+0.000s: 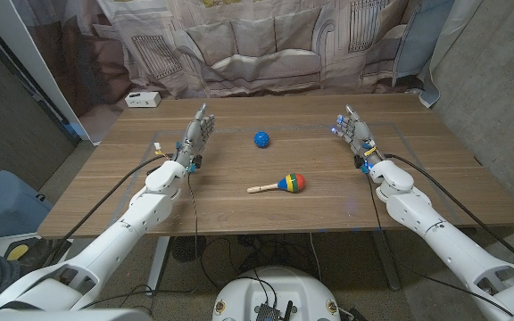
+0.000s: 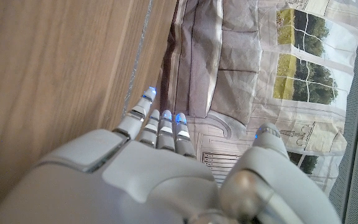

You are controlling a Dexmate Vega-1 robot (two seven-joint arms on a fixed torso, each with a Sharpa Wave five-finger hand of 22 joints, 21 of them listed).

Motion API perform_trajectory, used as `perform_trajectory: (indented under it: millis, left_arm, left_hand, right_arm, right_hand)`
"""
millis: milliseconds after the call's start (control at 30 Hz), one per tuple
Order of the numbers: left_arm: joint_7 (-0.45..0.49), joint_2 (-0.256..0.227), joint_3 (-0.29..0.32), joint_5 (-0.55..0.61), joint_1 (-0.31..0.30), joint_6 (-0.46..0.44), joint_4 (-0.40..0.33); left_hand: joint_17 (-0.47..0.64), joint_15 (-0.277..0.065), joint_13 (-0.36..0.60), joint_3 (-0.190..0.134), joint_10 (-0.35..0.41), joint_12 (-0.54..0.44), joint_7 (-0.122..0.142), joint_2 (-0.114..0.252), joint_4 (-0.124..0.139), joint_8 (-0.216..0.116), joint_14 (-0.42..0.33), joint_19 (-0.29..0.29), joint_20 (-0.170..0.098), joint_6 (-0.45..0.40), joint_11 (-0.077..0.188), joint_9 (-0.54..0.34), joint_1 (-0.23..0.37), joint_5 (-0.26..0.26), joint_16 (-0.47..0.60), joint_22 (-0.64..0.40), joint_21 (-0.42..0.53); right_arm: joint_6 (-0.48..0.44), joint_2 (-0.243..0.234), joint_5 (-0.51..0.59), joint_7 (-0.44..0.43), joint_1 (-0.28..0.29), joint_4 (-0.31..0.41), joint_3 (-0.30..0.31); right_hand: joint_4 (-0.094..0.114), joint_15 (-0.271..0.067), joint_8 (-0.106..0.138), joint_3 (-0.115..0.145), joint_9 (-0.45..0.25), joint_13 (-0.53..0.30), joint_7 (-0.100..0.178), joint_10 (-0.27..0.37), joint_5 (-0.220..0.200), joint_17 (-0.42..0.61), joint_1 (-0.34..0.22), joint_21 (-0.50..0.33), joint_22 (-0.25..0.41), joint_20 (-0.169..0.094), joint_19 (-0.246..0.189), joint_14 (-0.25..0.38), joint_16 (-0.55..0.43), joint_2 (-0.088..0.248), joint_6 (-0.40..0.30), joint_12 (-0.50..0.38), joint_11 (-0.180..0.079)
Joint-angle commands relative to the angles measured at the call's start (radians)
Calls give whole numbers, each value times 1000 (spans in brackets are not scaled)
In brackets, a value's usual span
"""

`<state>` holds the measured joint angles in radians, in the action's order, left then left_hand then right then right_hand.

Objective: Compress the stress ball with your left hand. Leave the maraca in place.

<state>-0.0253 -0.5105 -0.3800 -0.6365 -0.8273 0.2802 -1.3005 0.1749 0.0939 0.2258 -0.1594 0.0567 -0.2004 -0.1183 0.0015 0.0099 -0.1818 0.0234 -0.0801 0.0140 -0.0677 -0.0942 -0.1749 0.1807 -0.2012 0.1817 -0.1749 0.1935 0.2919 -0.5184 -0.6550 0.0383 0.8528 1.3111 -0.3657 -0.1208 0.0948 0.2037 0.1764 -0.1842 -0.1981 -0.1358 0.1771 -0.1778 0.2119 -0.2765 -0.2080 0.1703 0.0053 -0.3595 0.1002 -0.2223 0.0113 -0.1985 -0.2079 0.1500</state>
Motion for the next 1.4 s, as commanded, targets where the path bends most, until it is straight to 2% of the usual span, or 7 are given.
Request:
perform_trajectory:
  millis: [33, 367, 500, 700, 833, 1000, 1400]
  left_arm:
    - [28, -3, -2, 29, -4, 14, -24]
    - [77, -45, -9, 109, -13, 16, -88]
    - [111, -55, 0, 140, -31, 39, -123]
    - [173, -91, -4, 223, -40, 10, -172]
    - [198, -91, -5, 246, -37, -7, -183]
    - [200, -102, -2, 261, -38, -9, -204]
    - [215, -96, 13, 303, -34, 66, -195]
  left_hand:
    - [4, 2, -2, -10, 27, -13, -6, 2, -8, -14, -26, 16, 10, -20, -3, -3, 18, -3, 13, -5, 12]
    - [3, -4, -12, -15, 65, -25, -5, 5, -24, -20, -68, 61, 19, -50, 0, -3, 38, 0, 21, -4, 23]
    - [3, -4, -15, -16, 84, -31, -1, 5, -32, -24, -94, 92, 25, -69, -4, -4, 48, 2, 26, -4, 31]
    - [4, -6, -18, -18, 98, -34, -2, 5, -39, -27, -113, 113, 23, -88, 0, -4, 55, 3, 28, -4, 35]
    - [4, -5, -20, -18, 117, -40, -4, 4, -44, -31, -130, 129, 26, -108, -6, -4, 61, 3, 29, -4, 37]
    - [4, -8, -21, -18, 128, -43, -2, 4, -48, -30, -145, 140, 30, -115, -4, -5, 65, 4, 31, -4, 38]
    - [4, -12, -23, -24, 174, -53, 7, 11, -62, -35, -196, 187, 40, -160, -5, -6, 83, 5, 35, -5, 44]
  right_arm:
    - [25, -7, -17, 14, 26, 13, 14]
    - [84, -20, -9, 57, 28, -3, 23]
    - [92, -29, -26, 112, 11, -32, 25]
    - [99, -32, -56, 170, -4, -62, 33]
    - [84, -38, -66, 229, -39, -108, 25]
    - [75, -39, -71, 212, -31, -89, 31]
    - [85, -40, -82, 159, 24, -17, 54]
  right_hand:
    - [1, 4, 4, 7, -5, -4, -10, 8, -6, 4, -7, -6, 2, 1, -5, 4, -4, 0, -7, -6, 2]
    - [2, 6, 2, 8, -5, -2, -8, 5, -6, 3, -7, -2, 2, 3, 0, 1, -1, 4, -6, -3, 2]
    - [1, 4, -2, 12, -5, -1, -11, -2, -7, 3, -12, 0, 2, -4, 0, -5, 2, 12, 0, 1, 1]
    - [0, 3, -4, 13, -5, -1, -12, -8, -7, 2, -14, 6, 1, -7, 11, -14, 7, 16, 3, 4, 1]
    - [-1, 2, -3, 14, -5, 0, -11, -5, -7, 2, -16, 7, 1, -6, 11, -15, 7, 18, 1, 3, 1]
    - [-1, 2, -3, 14, -5, 0, -11, -5, -7, 2, -17, 8, 1, -6, 11, -14, 7, 19, 0, 4, 1]
    - [-1, 7, -2, 13, -5, 1, -10, 3, -6, 2, -16, 7, 1, -4, 6, -7, 5, 21, -6, 1, 2]
